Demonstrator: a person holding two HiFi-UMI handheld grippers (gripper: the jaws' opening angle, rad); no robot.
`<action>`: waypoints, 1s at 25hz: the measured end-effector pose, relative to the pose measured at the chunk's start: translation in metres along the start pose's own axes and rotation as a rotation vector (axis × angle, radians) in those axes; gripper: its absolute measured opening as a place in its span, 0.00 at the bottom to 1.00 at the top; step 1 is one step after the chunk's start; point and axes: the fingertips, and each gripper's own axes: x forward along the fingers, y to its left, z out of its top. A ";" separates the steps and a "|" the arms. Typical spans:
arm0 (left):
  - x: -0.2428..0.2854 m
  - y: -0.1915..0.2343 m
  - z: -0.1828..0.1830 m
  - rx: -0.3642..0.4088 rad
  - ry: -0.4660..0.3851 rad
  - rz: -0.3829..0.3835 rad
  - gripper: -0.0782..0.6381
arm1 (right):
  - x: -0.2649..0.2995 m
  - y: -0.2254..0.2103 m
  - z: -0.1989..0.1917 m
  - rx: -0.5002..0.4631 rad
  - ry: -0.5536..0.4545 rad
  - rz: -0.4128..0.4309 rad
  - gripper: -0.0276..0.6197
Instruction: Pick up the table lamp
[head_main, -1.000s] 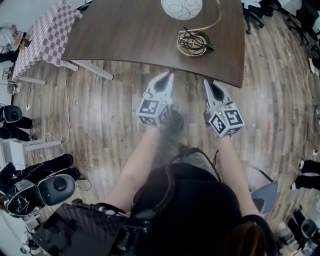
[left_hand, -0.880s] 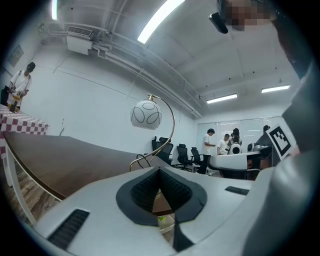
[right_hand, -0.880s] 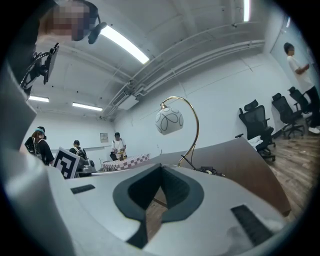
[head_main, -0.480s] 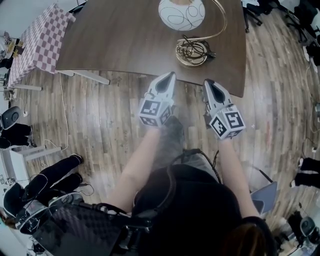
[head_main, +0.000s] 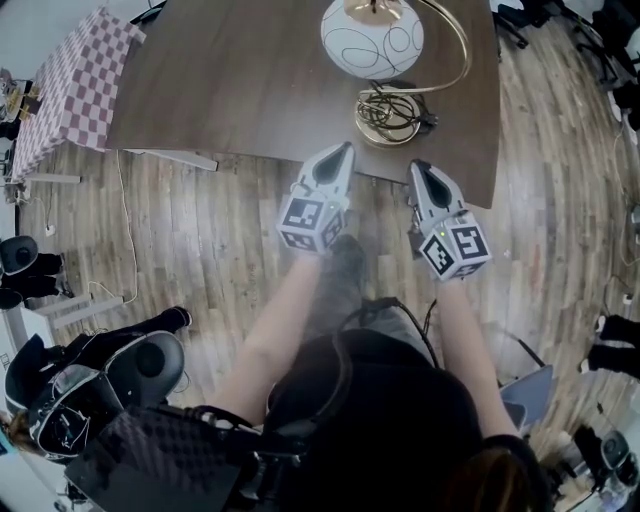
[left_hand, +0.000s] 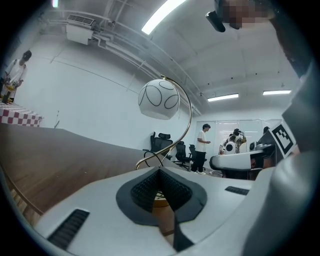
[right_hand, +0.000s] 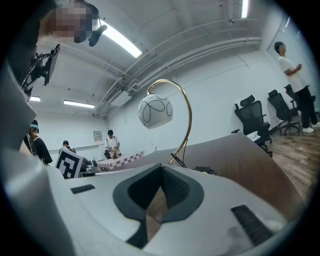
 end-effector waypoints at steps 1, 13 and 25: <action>0.003 0.002 0.000 0.000 0.003 -0.001 0.12 | 0.003 -0.001 0.000 0.001 0.002 -0.001 0.04; 0.036 0.020 -0.007 0.004 0.035 -0.026 0.13 | 0.025 -0.017 0.002 0.018 0.002 -0.020 0.04; 0.068 0.038 -0.018 0.002 0.038 -0.034 0.14 | 0.037 -0.023 0.011 0.023 -0.028 -0.017 0.04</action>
